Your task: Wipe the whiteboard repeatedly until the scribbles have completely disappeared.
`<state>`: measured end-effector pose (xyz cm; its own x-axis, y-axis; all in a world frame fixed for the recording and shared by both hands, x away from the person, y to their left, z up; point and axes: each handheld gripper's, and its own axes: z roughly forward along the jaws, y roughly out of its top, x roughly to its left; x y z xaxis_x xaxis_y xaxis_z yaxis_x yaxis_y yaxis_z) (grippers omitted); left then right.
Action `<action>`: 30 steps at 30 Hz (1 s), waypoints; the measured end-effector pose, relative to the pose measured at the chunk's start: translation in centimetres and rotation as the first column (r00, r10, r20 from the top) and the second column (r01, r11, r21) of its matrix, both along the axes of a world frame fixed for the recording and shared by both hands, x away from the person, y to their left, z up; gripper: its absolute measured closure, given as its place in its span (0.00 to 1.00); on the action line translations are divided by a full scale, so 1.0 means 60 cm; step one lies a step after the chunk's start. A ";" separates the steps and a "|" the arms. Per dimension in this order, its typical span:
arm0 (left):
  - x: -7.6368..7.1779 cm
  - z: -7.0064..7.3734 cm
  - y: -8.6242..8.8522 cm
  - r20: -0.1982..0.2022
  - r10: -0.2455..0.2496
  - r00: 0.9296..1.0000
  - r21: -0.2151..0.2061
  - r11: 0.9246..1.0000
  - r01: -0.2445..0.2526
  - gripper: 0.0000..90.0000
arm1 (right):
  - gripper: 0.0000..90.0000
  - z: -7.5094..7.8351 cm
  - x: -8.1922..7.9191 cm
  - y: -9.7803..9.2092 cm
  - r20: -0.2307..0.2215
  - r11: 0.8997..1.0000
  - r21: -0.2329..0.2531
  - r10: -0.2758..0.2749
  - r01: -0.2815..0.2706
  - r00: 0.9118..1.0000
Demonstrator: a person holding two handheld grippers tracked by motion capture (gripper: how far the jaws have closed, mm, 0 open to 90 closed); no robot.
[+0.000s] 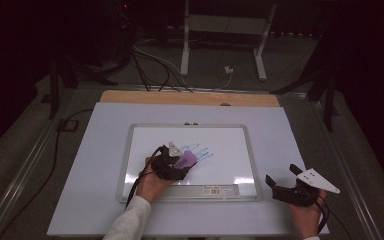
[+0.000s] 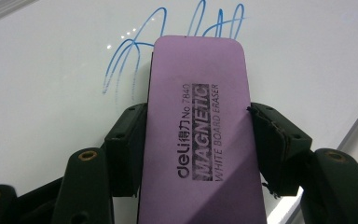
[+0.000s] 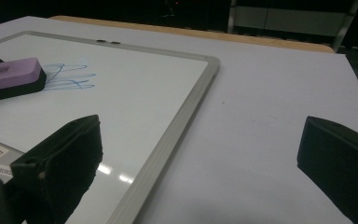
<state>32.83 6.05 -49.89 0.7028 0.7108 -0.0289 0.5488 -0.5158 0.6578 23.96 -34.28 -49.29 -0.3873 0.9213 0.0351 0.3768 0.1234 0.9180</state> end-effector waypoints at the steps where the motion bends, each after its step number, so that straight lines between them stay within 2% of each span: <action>1: 0.002 0.000 0.002 -0.006 -0.001 1.000 -0.004 1.000 0.001 0.47 | 0.01 0.000 0.000 0.000 0.001 1.000 -0.001 0.000 0.000 1.000; 3: 0.007 0.000 0.005 0.012 0.019 1.000 0.016 1.000 -0.019 0.47 | 0.01 0.001 -0.001 -0.001 0.002 1.000 0.000 -0.001 0.001 1.000; 7: 0.033 0.001 0.030 0.032 0.112 0.993 0.050 0.992 -0.114 0.47 | 0.01 0.001 -0.002 -0.003 0.001 1.000 0.002 -0.005 0.005 1.000; 13: 0.070 0.001 0.067 0.036 0.246 0.968 0.058 0.967 -0.248 0.47 | 0.01 0.001 -0.001 -0.003 0.002 1.000 0.001 -0.004 0.004 1.000; 15: 0.075 -0.001 0.072 0.018 0.261 0.965 0.036 0.965 -0.261 0.47 | 0.01 0.001 -0.001 -0.003 0.003 1.000 0.003 -0.004 0.004 1.000; 18: 0.071 0.001 0.068 0.026 0.253 0.967 0.051 0.966 -0.254 0.47 | 0.01 0.001 0.000 -0.003 0.004 1.000 0.001 -0.003 0.003 1.000; 25: 0.042 0.003 0.035 0.019 0.157 0.987 0.055 0.986 -0.157 0.47 | 0.01 0.000 0.000 0.000 0.001 1.000 0.000 -0.001 0.001 1.000; 30: 0.013 0.003 0.015 0.006 0.085 0.996 0.038 0.996 -0.085 0.47 | 0.01 0.000 0.000 0.000 0.001 1.000 0.001 0.000 0.000 1.000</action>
